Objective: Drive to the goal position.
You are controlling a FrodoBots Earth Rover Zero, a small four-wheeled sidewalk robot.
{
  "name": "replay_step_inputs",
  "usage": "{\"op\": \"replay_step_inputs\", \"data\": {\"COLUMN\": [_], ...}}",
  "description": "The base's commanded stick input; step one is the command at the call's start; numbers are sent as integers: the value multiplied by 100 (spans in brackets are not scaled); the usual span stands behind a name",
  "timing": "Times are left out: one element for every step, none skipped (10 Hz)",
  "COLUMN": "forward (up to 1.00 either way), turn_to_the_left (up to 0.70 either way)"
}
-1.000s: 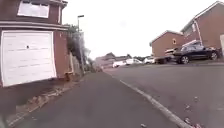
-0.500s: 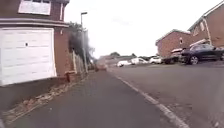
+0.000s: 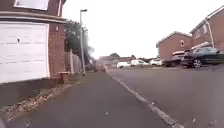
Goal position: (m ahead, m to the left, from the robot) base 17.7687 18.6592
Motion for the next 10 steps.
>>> {"op": "replay_step_inputs", "data": {"forward": [100, 100, 100, 100, 100, 100, 100, 100, 100, 100], "turn_to_the_left": [0, 0, 36, 40, 25, 7, 0, 0, 0, 0]}}
